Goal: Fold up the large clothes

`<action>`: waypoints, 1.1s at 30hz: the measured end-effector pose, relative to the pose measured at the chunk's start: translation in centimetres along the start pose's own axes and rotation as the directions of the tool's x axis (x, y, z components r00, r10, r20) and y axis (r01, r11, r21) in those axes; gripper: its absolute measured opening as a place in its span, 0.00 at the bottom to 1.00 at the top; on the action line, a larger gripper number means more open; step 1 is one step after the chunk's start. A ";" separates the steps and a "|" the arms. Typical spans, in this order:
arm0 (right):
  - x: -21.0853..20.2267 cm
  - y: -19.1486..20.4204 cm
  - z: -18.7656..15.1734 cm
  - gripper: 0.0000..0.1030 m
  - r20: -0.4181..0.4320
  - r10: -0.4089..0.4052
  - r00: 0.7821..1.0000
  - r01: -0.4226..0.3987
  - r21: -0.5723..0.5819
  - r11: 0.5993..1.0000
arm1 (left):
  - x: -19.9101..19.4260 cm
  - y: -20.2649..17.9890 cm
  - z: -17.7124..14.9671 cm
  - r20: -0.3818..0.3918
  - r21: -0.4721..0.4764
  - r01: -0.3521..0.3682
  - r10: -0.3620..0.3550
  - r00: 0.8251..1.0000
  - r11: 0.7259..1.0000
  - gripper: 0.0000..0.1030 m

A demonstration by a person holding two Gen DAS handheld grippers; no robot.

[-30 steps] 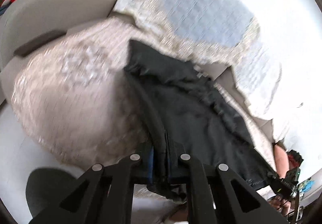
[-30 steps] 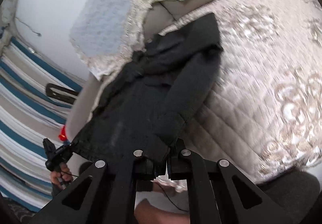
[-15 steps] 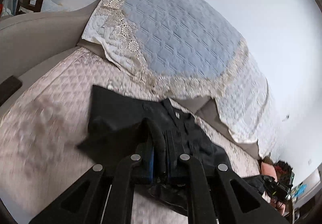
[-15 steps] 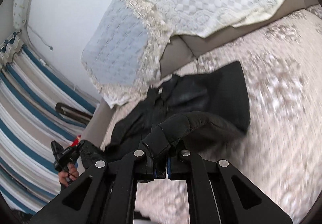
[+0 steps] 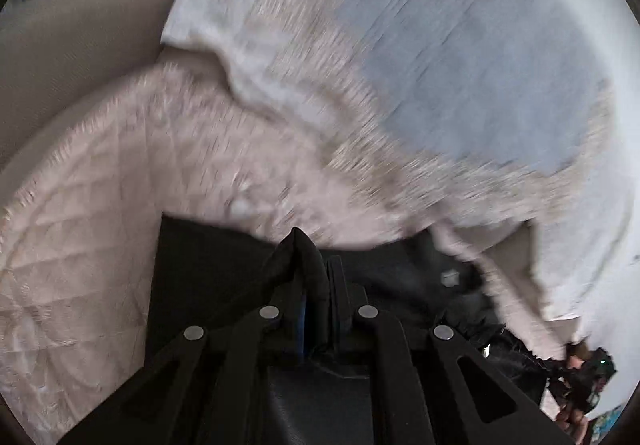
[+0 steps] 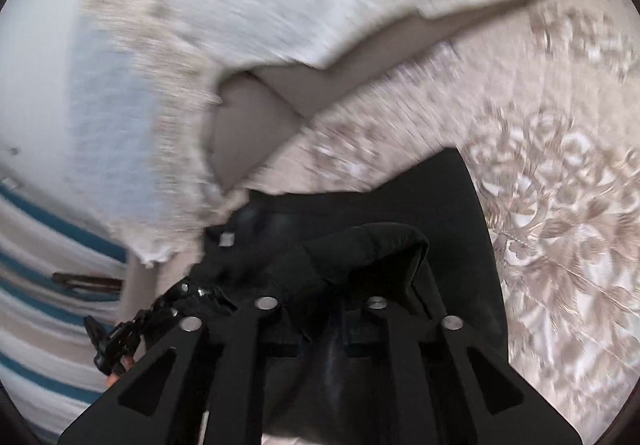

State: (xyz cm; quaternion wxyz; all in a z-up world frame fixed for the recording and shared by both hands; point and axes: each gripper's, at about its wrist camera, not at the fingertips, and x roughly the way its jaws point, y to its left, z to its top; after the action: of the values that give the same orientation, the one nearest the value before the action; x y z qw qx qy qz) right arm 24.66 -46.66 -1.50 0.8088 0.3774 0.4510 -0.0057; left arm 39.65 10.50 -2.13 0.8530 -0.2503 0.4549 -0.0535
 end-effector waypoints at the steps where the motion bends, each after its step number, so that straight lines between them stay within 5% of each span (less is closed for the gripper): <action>1: 0.7 -0.5 0.2 0.27 -0.008 -0.023 1.000 0.023 0.014 1.000 | 1.0 0.2 -0.2 -0.027 0.001 -0.023 0.023 0.999 1.000 0.12; 5: -0.9 -0.7 -0.9 0.62 0.053 0.020 0.998 -0.020 -0.004 1.000 | -0.3 0.9 -1.0 -0.016 0.003 0.006 -0.006 1.000 1.000 0.31; 8: -4.6 -0.9 -2.5 0.64 0.113 0.011 0.994 -0.002 -0.072 0.997 | -4.4 1.0 -1.7 0.069 0.031 -0.010 0.008 0.998 0.999 0.55; 11: -8.0 -2.7 -5.5 0.67 0.143 -0.016 0.990 0.029 -0.093 0.995 | -8.2 2.4 -4.1 0.131 0.023 -0.003 0.000 0.991 1.000 0.65; 17: -8.6 -7.6 -12.3 0.71 0.076 -0.006 0.997 0.005 0.016 1.000 | -8.8 6.6 -10.9 0.039 -0.061 -0.005 0.007 0.999 0.998 0.71; 20: -7.1 -8.3 -12.9 0.71 0.040 0.034 0.999 -0.037 0.068 0.997 | -6.3 8.0 -12.0 -0.047 -0.147 -0.004 -0.003 0.999 0.989 0.71; 28: -3.3 -8.7 -9.9 0.71 0.104 0.034 0.994 -0.049 0.146 0.988 | -3.6 8.0 -10.5 0.032 -0.185 -0.028 0.034 0.999 0.982 0.72; 29: -3.1 -8.6 -9.8 0.68 0.114 0.029 0.993 -0.045 0.141 0.989 | -3.6 7.8 -10.6 0.055 -0.174 -0.043 0.054 0.997 0.984 0.66; 30: -3.1 -8.1 -9.7 0.59 0.122 0.003 0.993 -0.018 0.127 0.992 | -3.6 7.6 -10.6 0.065 -0.157 -0.071 0.082 0.994 0.985 0.61; 31: -3.1 -7.9 -9.5 0.33 0.116 -0.016 0.993 0.002 0.126 0.992 | -3.6 7.4 -10.7 0.062 -0.143 -0.094 0.104 0.993 0.985 0.48; 32: -3.0 -8.0 -9.4 0.22 0.106 -0.006 0.994 -0.009 0.139 0.990 | -3.7 7.3 -10.6 0.056 -0.137 -0.101 0.109 0.992 0.985 0.32; 33: -3.2 -7.8 -9.2 0.18 0.108 -0.005 0.994 -0.011 0.149 0.989 | -4.1 7.2 -10.5 0.053 -0.135 -0.097 0.105 0.993 0.986 0.28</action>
State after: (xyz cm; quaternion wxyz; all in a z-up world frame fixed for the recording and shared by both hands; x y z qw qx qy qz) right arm 13.36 -47.61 -6.77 0.8015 0.4366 0.4044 -0.0587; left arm 27.86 14.09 -7.37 0.8493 -0.2845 0.4438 0.0277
